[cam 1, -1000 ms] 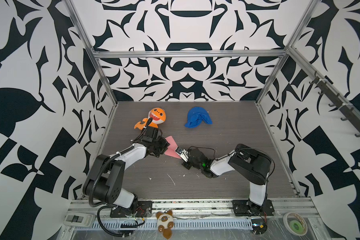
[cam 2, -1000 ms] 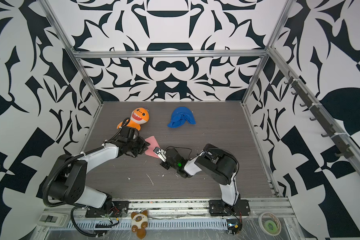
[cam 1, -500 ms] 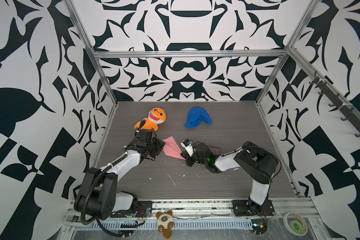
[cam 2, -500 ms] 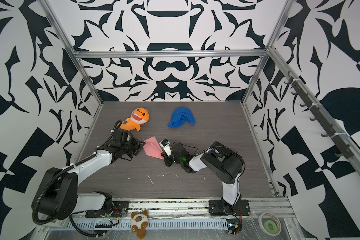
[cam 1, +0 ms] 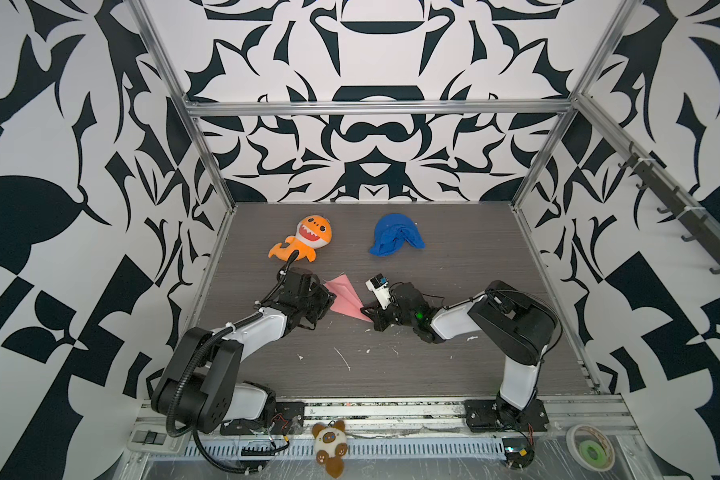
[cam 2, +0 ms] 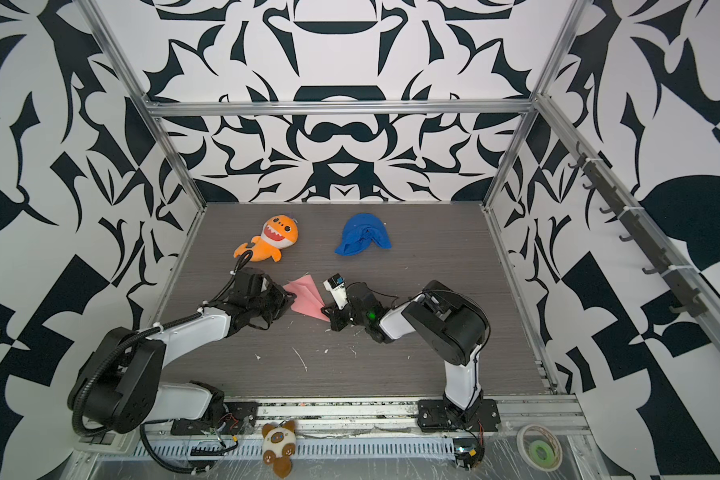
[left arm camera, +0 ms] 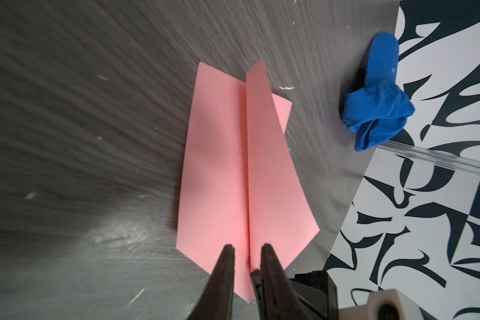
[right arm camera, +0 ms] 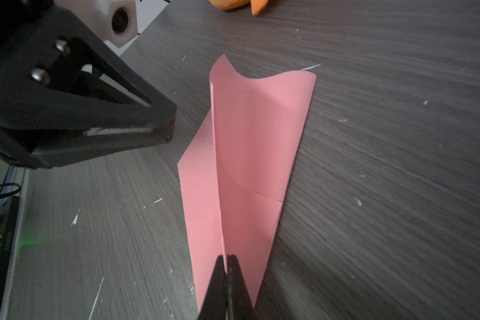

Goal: Fold a paper plane with a square sheet of paper (pick it up from the middle)

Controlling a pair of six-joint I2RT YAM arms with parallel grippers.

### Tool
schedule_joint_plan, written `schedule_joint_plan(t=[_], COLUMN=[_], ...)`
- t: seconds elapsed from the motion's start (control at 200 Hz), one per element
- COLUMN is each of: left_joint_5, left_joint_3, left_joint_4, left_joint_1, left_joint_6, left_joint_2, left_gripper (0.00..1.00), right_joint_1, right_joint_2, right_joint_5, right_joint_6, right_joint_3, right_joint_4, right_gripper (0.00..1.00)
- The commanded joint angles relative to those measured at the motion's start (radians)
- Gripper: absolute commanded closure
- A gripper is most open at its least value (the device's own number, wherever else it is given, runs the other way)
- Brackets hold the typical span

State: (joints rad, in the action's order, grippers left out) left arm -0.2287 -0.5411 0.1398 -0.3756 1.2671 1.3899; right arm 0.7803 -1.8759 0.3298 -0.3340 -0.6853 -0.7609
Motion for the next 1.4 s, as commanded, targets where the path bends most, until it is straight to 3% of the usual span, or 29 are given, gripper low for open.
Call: schedule_joint_plan(t=[0.0, 0.395, 0.81, 1.115, 1.395], left_joint_5=[-0.002, 0.009, 0.056, 0.001, 0.006], left_joint_3=[-0.008, -0.012, 0.046, 0.000, -0.053], left_joint_4=[0.046, 0.053, 0.069, 0.146, 0.103], left_joint_1=[-0.009, -0.025, -0.025, -0.041, -0.046], left_joint_6=[0.010, 0.010, 0.015, 0.028, 0.021], left_joint_2=[0.044, 0.110, 0.003, 0.121, 0.184], left_gripper=[0.82, 0.87, 0.81, 0.89, 0.92], right_joint_1=[-0.006, -0.021, -0.045, -0.064, -0.066], right_joint_2=[-0.014, -0.035, -0.049, -0.061, -0.068], right_joint_5=[0.028, 0.072, 0.080, 0.105, 0.106], right_joint_6=[-0.028, -0.054, -0.096, -0.136, -0.113], right_joint_3=[-0.023, -0.035, -0.031, -0.028, -0.032], right_joint_4=[-0.023, -0.008, -0.013, -0.035, -0.013], right_gripper=[0.94, 0.86, 0.87, 0.88, 0.87])
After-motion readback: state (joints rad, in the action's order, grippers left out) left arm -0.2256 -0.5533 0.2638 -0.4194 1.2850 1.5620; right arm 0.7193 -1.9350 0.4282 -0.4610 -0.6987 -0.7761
